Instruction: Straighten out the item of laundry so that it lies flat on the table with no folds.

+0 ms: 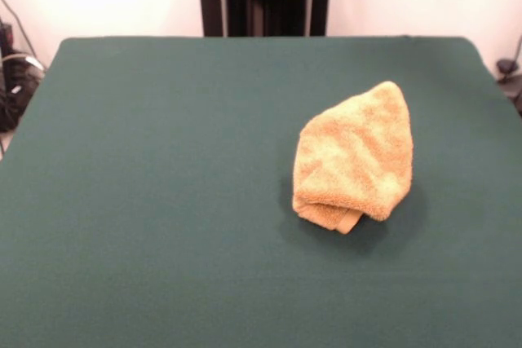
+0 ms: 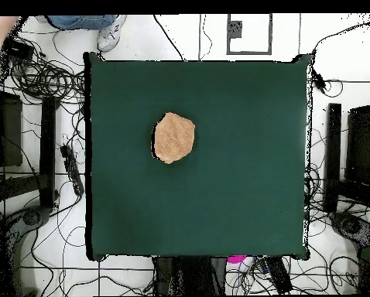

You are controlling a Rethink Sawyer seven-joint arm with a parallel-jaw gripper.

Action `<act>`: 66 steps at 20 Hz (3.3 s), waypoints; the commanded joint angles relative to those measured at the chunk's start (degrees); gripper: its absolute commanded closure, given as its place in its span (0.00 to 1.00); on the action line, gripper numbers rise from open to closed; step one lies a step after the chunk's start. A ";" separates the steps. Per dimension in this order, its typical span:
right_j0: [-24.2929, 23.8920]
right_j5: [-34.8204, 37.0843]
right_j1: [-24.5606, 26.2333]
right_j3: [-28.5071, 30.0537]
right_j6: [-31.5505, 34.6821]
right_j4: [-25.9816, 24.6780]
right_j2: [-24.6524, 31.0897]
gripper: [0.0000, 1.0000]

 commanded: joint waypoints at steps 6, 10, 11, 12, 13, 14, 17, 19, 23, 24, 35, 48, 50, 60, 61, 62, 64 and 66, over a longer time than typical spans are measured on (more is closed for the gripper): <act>0.43 -1.17 -0.73 9.37 2.58 -3.07 9.54 0.00; 1.89 -0.94 -1.16 9.36 4.77 -3.31 8.71 0.00; 2.07 -0.63 -1.10 9.03 5.07 -3.25 8.63 0.00; 2.17 -0.44 -1.14 9.02 5.15 -3.21 8.74 0.00; 2.34 -0.18 -1.03 8.59 5.30 -3.22 8.70 0.00; 2.44 0.02 -1.07 8.53 5.34 -3.23 8.80 0.00; 2.94 1.03 -1.29 7.87 5.49 -3.09 8.90 0.00; 3.44 1.63 -1.97 8.15 5.92 -2.96 8.59 0.00; 4.95 1.83 -3.47 9.52 6.83 -2.75 8.29 0.00; 5.59 1.76 -3.45 9.36 7.34 -2.80 8.02 0.00; 9.68 10.06 4.26 -6.89 12.25 -1.64 4.98 0.00; 12.91 24.33 11.91 -26.93 19.24 1.64 0.12 0.00; 13.15 24.59 11.30 -26.46 19.26 1.64 -0.43 0.00; 10.63 19.35 11.34 -22.48 14.82 0.28 1.17 0.00; 10.46 19.78 11.42 -22.99 14.53 0.29 1.03 0.00; 10.58 20.85 11.70 -24.17 14.53 0.60 0.92 0.00; 10.84 23.43 13.13 -28.09 15.42 1.12 -0.31 0.00; 10.86 25.19 15.88 -33.15 16.98 2.17 -1.75 0.00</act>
